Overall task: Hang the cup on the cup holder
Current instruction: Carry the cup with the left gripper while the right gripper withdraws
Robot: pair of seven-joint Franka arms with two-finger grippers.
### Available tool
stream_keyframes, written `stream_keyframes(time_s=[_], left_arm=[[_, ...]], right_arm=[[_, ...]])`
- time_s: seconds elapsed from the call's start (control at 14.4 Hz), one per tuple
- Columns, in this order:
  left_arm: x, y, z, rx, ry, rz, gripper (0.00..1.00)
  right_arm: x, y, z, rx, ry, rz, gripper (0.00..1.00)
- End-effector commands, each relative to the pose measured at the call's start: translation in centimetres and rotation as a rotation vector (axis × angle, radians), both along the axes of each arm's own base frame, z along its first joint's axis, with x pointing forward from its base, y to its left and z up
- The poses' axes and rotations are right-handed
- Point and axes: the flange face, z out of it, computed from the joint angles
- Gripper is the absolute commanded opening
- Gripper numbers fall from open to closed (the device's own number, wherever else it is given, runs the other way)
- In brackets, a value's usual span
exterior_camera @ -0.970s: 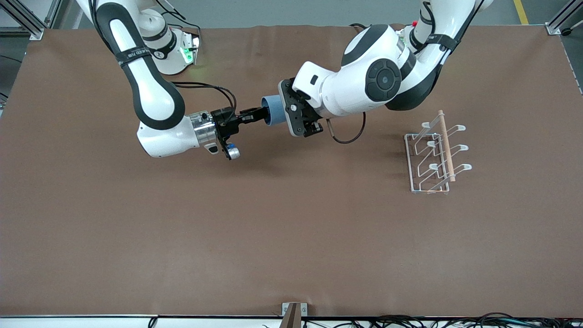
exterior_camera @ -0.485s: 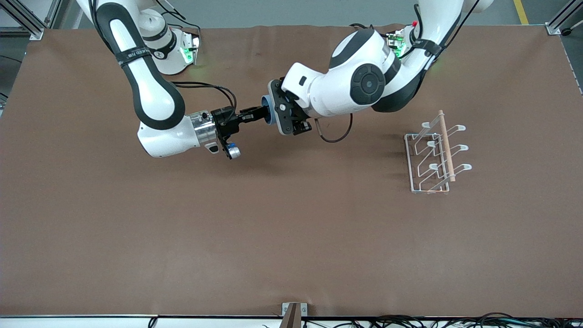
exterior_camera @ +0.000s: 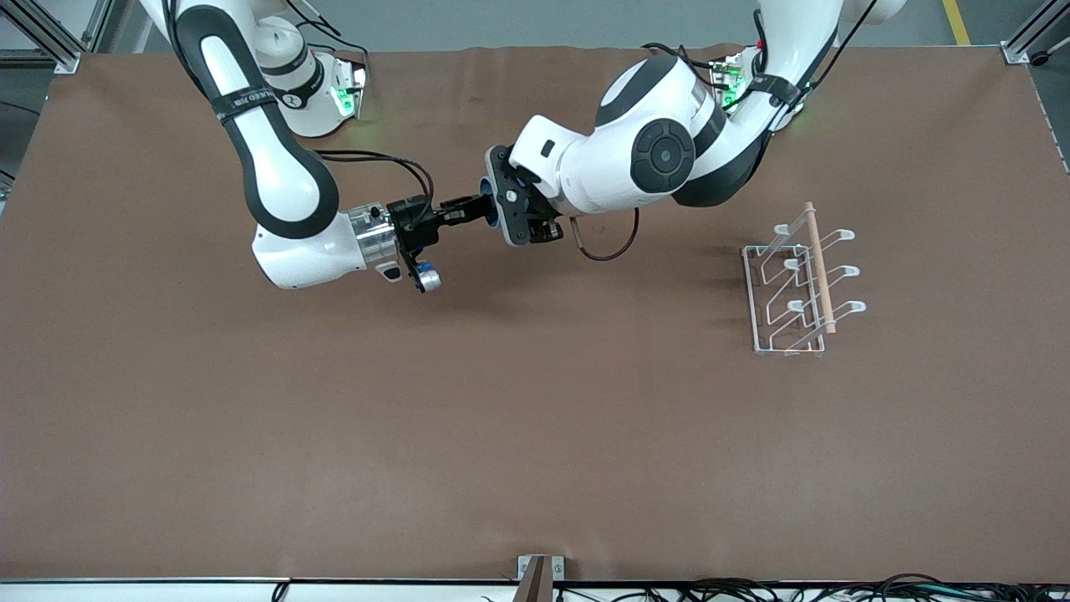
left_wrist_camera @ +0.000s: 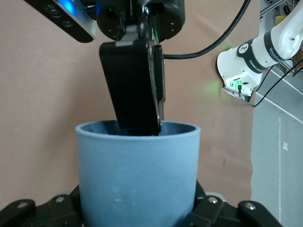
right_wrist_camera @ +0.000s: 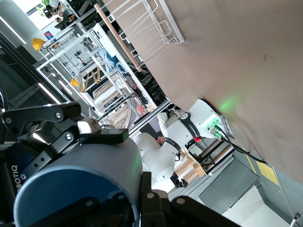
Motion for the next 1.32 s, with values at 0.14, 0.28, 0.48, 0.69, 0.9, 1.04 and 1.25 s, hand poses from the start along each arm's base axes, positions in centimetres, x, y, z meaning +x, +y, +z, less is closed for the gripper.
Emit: stream_keyframes(time_s=[0.14,0.28,0.48,0.69,0.9,1.04,1.25], left_arm=[[1.0,1.1,1.2,0.027,-0.066,-0.008,0.24],[1.2,1.5,1.3,0.046,-0.085,-0.016,0.22],[1.3,2.3,1.9,0.118,-0.157,-0.05,0.21],[2.6,6.4,1.7,0.245,-0.118,-0.068,0.2],[2.5,10.0,3.2,0.478,-0.208,-0.142,0.16],[2.7,12.0,3.7,0.627,-0.253,-0.17,0.16],[3.4,14.1,3.8,0.881,-0.371,-0.329,0.0]], right_arm=[[-0.3,-0.1,0.3,0.005,-0.006,-0.004,0.99],[0.2,-1.0,0.5,-0.024,-0.027,0.008,1.0],[2.0,-4.9,1.0,-0.123,-0.055,0.014,1.0],[5.3,-10.4,2.8,-0.281,-0.103,0.004,1.0],[8.0,-15.9,5.1,-0.495,-0.183,0.025,1.0],[9.8,-19.7,7.0,-0.682,-0.263,0.05,1.0],[11.6,-23.8,8.7,-0.999,-0.436,0.126,1.0]])
